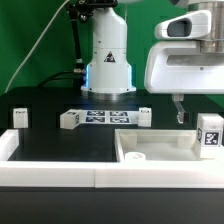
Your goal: Assemble one leg
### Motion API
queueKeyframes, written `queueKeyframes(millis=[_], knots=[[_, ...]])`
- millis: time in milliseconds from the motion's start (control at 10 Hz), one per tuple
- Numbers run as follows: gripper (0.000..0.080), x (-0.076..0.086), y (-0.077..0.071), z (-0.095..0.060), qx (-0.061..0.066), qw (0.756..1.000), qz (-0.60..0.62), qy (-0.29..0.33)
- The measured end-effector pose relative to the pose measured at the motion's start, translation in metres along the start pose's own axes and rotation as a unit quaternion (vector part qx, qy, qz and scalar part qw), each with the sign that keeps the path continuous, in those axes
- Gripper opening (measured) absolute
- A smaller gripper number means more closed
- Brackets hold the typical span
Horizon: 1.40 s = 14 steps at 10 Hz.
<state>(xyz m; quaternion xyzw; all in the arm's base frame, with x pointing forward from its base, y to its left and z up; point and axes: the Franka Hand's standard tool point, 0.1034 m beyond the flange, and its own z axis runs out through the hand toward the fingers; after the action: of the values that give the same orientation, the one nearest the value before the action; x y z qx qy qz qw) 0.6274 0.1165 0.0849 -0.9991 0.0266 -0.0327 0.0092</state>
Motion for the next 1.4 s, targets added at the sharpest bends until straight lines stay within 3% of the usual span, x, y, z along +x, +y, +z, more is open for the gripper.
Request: queueKeyframes(millis=[400, 700, 900, 1100, 1400], knots=[[0.0648, -0.0004, 0.0042, 0.0037, -0.001, 0.999, -0.042, 0.003], [0.029, -0.0005, 0.0039, 0.0038, 0.0, 1.0, -0.022, 0.003], [0.029, -0.0005, 0.0039, 0.0039, 0.0, 1.0, 0.008, 0.003], [0.029, 0.0005, 0.0067, 0.0036, 0.015, 0.991, 0.133, 0.0], [0.029, -0.0048, 0.0091, 0.0054, 0.038, 0.946, 0.32, 0.016]])
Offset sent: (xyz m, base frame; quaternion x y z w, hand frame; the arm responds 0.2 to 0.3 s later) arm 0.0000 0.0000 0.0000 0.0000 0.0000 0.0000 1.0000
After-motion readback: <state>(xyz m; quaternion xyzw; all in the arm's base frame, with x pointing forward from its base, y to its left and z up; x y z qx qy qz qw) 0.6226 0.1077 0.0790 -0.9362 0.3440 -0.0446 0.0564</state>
